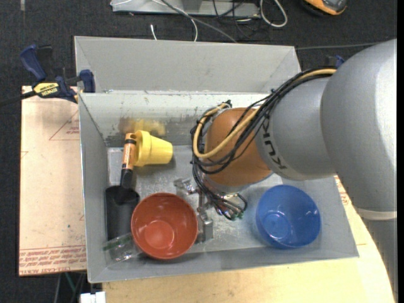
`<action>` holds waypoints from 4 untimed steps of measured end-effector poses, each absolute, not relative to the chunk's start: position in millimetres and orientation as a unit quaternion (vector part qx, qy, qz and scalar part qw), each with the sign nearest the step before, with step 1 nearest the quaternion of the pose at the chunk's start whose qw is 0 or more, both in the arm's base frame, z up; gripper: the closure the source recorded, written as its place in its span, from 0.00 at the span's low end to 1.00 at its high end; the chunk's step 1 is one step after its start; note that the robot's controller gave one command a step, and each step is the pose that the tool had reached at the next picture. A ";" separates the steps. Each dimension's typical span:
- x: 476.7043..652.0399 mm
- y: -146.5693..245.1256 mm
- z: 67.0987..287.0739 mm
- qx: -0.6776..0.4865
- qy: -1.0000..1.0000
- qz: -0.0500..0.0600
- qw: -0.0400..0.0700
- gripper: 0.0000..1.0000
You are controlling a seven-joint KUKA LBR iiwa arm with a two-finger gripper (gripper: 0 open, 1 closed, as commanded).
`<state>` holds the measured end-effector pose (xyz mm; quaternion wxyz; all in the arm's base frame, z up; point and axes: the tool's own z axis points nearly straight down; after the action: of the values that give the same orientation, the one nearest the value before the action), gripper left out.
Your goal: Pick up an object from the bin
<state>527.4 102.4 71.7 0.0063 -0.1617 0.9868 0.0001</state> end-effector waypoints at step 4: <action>493.5 170.0 74.4 -0.164 0.986 -0.009 0.007 0.00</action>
Offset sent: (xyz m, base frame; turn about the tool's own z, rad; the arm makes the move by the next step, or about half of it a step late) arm -0.0386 0.0382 -0.0007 -0.1545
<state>493.5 170.0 74.4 0.0069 -0.1645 0.9863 -0.0090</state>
